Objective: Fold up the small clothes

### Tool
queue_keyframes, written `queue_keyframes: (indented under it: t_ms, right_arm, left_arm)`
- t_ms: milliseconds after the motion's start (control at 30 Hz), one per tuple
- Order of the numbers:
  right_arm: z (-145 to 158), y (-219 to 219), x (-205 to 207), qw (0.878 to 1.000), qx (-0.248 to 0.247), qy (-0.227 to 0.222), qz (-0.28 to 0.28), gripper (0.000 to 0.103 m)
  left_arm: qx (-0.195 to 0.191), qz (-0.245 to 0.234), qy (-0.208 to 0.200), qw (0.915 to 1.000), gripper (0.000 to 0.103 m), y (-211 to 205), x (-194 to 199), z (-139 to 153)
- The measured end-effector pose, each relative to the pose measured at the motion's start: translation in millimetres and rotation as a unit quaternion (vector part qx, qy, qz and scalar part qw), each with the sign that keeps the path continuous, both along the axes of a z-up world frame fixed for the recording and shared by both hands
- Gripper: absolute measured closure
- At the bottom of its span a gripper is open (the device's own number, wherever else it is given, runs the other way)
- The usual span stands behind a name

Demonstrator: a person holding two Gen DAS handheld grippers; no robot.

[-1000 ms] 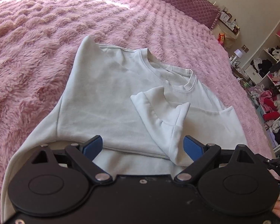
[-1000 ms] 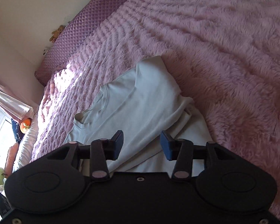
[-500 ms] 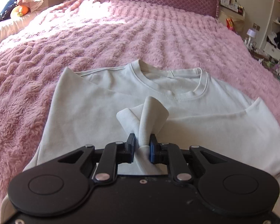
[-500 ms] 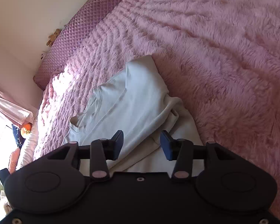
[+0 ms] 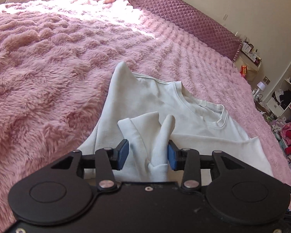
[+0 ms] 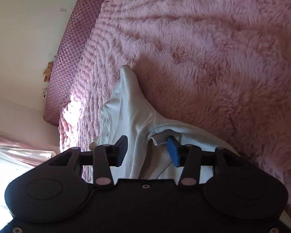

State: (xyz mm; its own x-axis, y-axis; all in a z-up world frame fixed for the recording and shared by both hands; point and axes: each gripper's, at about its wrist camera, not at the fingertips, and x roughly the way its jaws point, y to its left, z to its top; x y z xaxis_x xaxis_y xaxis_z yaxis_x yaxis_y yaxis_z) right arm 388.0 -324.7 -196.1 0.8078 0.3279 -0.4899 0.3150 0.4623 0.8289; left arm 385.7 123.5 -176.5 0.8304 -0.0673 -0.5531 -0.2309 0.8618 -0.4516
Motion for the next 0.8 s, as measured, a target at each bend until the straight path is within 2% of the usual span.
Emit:
queue_keyframes:
  t_ms: [100,167,267,300,333,400,467,533,667,700,733,767,800]
  right_arm:
    - [7,10,-15,1.000,0.014,-0.025,-0.004,0.057]
    - [5,19,-10,0.999,0.021,-0.021,0.022,0.057]
    - [0,27,7,1.000,-0.006,-0.007,0.014,0.057]
    - [-3,28,12,1.000,-0.012,-0.004,0.012,0.057]
    - [-6,28,19,1.000,-0.012,0.004,0.008,0.057]
    - [-10,28,26,1.000,0.004,0.003,0.007,0.057]
    - [-8,30,30,1.000,-0.003,0.005,0.005,0.057]
    - [-4,33,30,1.000,-0.009,-0.002,0.010,0.056]
    - [-2,34,30,1.000,-0.017,-0.006,0.017,0.056]
    - [-2,33,31,1.000,-0.020,-0.006,0.019,0.056]
    - [-1,33,33,0.999,-0.022,-0.007,0.022,0.056]
    - [-1,33,33,0.999,-0.026,-0.009,0.023,0.056]
    - [1,33,36,0.999,-0.032,-0.010,0.023,0.056]
  left_arm:
    - [-0.011,-0.001,-0.007,0.9999,0.065,3,3,2]
    - [-0.015,-0.003,-0.003,0.9999,0.065,4,6,3]
    - [-0.025,0.009,-0.004,0.9996,0.064,2,0,9]
    - [-0.027,0.013,-0.010,0.9995,0.058,0,-5,13]
    - [-0.021,0.016,-0.015,0.9995,0.048,-4,-9,17]
    - [0.005,0.018,-0.022,0.9996,0.037,-13,-10,24]
    - [0.046,0.009,-0.020,0.9987,0.037,-28,-4,28]
    - [0.080,0.002,-0.002,0.9968,0.037,-42,8,29]
    - [0.101,-0.011,0.026,0.9945,0.037,-60,20,23]
    - [0.114,-0.011,0.031,0.9929,0.040,-65,22,20]
    - [0.122,-0.016,0.035,0.9918,0.062,-67,24,18]
    - [0.126,-0.020,0.041,0.9910,0.077,-67,27,16]
    - [0.123,-0.017,0.051,0.9909,0.097,-64,29,14]
